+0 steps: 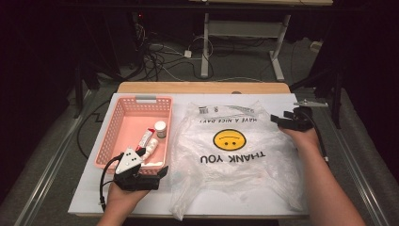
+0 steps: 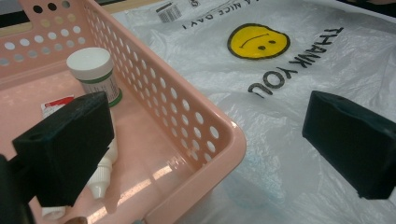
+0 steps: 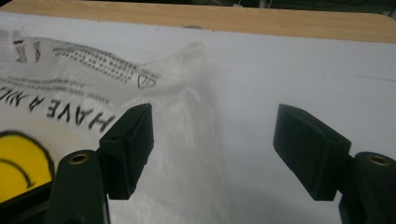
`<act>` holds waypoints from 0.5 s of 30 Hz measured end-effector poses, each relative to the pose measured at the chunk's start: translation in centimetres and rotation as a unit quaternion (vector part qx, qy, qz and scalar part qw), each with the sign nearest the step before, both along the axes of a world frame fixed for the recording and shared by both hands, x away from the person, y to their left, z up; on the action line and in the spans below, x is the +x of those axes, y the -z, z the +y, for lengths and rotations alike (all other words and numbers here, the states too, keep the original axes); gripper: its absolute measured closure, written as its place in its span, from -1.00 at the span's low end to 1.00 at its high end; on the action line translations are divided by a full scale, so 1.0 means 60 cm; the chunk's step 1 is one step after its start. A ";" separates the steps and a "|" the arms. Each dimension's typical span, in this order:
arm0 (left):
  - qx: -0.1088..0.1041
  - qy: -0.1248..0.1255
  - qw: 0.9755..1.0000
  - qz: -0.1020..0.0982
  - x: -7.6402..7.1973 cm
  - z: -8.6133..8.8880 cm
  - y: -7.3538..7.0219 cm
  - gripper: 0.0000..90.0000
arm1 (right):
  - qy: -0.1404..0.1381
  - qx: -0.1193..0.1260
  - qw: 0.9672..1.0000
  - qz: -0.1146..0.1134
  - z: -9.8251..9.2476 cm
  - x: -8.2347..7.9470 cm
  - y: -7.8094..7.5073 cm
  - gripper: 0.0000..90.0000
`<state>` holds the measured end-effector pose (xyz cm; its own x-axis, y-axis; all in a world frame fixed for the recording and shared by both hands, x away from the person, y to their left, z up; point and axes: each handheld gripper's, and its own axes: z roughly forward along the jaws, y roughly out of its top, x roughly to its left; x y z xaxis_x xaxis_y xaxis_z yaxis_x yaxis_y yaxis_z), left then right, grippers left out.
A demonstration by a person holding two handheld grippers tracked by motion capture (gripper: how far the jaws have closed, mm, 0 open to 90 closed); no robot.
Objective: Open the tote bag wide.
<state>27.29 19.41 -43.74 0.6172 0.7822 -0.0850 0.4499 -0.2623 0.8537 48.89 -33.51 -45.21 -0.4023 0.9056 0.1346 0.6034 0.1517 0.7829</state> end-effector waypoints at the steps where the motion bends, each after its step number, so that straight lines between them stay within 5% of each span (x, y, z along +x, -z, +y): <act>1: 0.000 -0.001 1.000 -0.001 -0.001 -0.001 0.000 -0.96 | 0.001 0.011 1.000 0.004 0.004 0.010 0.002 -0.28; 6: -0.006 -0.006 1.000 -0.001 -0.003 -0.001 0.001 -0.96 | -0.016 -0.010 0.999 0.034 0.032 0.048 0.022 -0.26; 12: -0.003 -0.010 1.000 0.008 -0.004 0.000 0.004 -0.96 | -0.037 -0.058 0.996 0.058 0.047 0.051 0.051 -0.27; 15: -0.003 -0.010 1.000 0.006 -0.005 -0.001 0.003 -0.96 | -0.037 -0.074 0.995 0.050 0.050 0.045 0.054 -0.20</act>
<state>26.99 19.34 -43.91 0.6001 0.7940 -0.0973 0.4658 -0.2480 0.8494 51.60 -30.48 -48.43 -0.4604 0.8865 0.0451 0.6605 0.3082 0.6847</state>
